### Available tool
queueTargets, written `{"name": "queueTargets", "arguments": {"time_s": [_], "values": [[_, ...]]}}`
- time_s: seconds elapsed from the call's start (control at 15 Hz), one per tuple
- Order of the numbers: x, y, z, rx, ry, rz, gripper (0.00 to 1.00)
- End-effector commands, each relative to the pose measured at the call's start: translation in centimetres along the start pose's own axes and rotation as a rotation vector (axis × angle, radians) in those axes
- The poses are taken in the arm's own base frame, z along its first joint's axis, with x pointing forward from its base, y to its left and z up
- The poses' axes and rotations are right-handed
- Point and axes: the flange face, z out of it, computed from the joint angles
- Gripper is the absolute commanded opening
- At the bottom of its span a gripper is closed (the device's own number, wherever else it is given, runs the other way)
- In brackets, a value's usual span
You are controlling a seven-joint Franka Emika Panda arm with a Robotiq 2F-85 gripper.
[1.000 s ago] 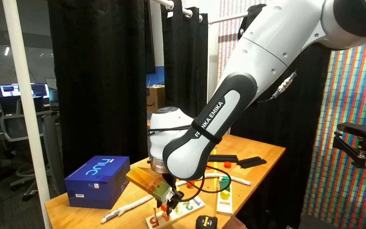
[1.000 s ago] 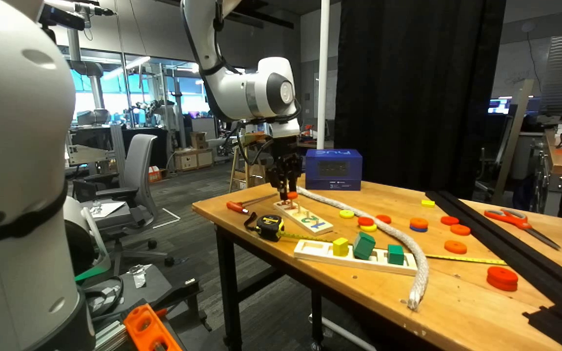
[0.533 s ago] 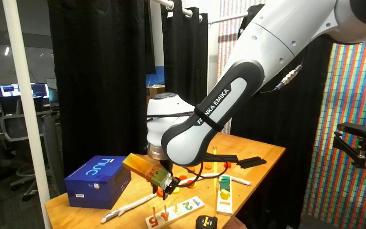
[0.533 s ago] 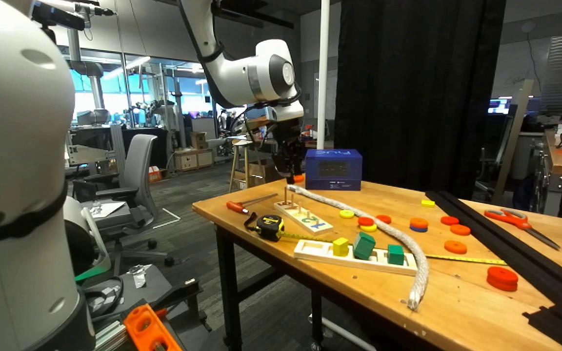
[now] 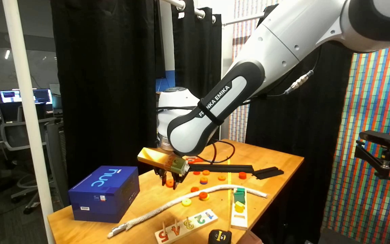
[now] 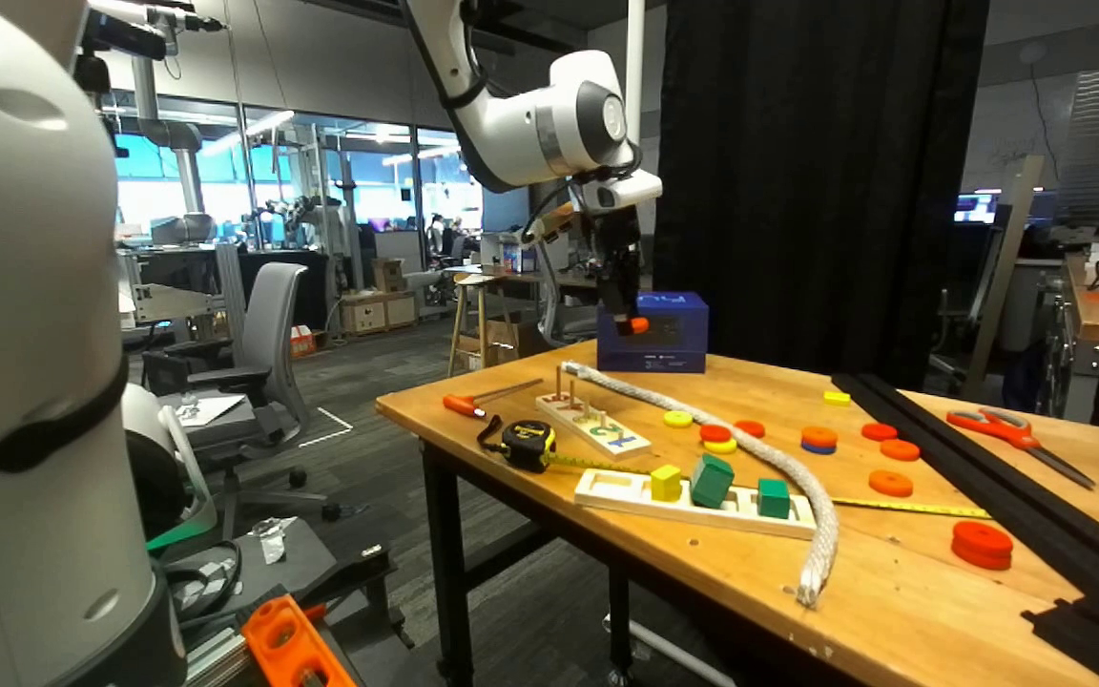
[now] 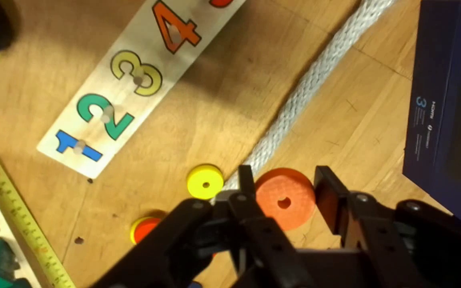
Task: Move the wooden object forward and then remove the orange circle.
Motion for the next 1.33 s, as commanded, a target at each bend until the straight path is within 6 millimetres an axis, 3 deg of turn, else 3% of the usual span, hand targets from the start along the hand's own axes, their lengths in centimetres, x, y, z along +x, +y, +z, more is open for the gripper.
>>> {"name": "queueTargets", "arguments": {"time_s": [0.0,0.53,0.87,1.27], "values": [[3.1,-2.5,2.5,-0.024,-0.003,-0.07,0.17],[7.9,-5.0,10.1,-0.125,-0.007,-0.151,0.17],[9.3,-6.9,12.3,-0.152,-0.008,-0.175,0.17],[10.4,-7.8,14.1,-0.147,-0.016,-0.169,0.17]]}}
